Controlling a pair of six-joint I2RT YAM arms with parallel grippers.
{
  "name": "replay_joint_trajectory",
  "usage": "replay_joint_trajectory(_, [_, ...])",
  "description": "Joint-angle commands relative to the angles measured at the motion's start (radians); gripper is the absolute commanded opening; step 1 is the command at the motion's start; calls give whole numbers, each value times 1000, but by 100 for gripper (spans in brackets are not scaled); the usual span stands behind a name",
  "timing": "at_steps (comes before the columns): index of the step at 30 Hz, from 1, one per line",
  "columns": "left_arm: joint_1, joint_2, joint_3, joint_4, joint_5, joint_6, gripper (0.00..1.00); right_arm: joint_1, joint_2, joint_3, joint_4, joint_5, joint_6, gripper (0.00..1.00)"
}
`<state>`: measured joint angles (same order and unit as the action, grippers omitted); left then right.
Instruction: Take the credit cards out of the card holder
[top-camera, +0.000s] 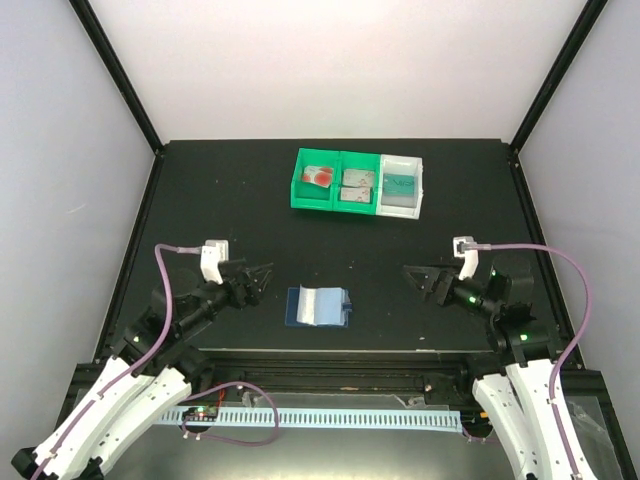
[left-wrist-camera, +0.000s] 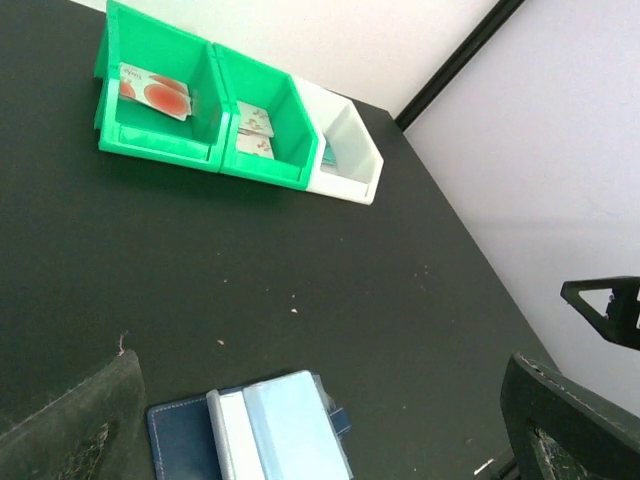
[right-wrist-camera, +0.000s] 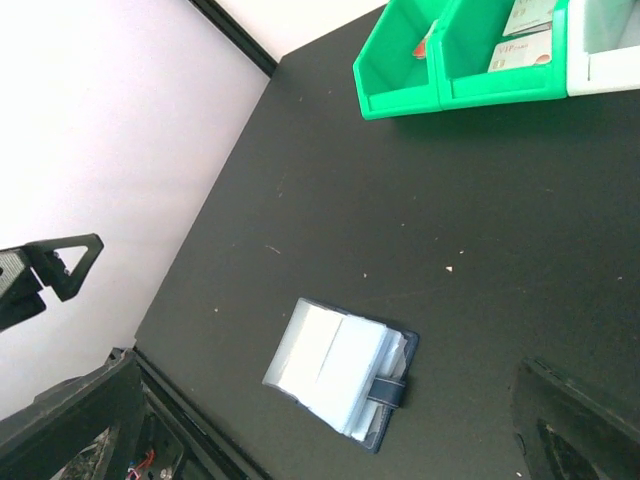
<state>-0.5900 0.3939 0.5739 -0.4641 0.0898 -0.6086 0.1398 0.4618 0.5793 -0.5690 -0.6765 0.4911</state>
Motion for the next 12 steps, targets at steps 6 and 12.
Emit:
replay_joint_trajectory(6, [1,-40,-24,59,8,-28,99,4,8,15,25,-29,29,100])
replay_joint_trajectory(12, [2,-21,-19,59,14,-37,99,4,6,17,14,-25,18,100])
